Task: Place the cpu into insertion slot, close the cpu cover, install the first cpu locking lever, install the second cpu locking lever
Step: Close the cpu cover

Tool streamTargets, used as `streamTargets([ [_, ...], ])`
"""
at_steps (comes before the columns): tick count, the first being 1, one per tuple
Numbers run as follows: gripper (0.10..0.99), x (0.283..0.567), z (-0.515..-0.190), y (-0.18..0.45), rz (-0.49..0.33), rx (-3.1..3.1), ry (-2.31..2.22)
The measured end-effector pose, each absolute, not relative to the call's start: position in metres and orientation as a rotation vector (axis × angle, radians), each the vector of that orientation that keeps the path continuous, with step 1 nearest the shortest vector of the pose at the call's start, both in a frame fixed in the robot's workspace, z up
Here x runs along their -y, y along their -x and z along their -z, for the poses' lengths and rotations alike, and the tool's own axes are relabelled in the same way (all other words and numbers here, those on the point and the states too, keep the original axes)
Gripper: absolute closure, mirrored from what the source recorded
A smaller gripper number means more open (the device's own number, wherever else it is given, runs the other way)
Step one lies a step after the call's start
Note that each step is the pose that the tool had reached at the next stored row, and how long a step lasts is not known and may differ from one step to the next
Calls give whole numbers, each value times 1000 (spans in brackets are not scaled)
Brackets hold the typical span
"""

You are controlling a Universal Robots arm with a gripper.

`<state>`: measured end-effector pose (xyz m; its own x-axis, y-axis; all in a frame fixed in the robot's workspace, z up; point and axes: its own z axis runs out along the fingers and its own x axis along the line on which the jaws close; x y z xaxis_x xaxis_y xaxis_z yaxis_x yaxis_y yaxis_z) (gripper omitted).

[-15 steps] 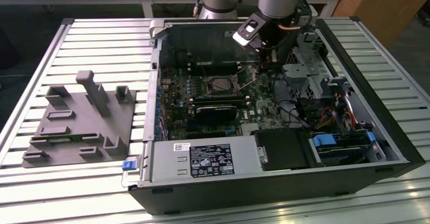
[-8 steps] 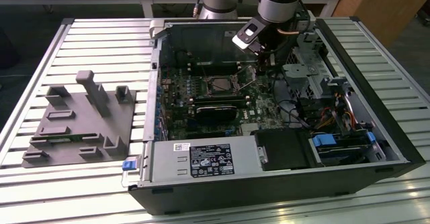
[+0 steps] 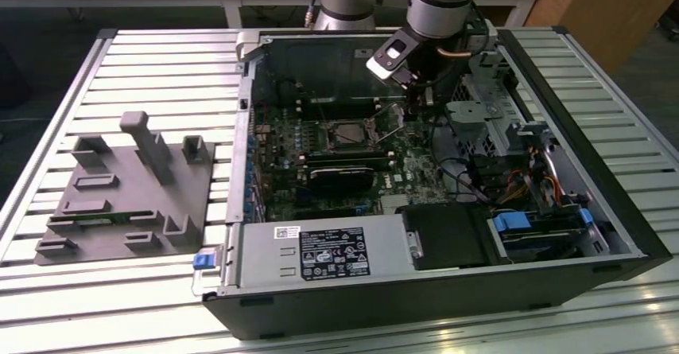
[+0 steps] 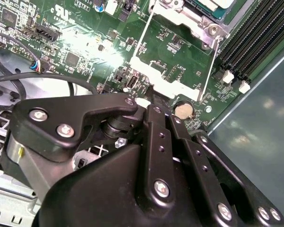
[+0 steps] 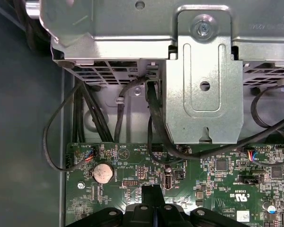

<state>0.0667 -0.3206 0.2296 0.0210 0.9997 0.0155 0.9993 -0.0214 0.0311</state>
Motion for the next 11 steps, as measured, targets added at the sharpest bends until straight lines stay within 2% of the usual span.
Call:
streamTargets([
  [11,980,321,-233,-64,-52,-2190,-2237],
])
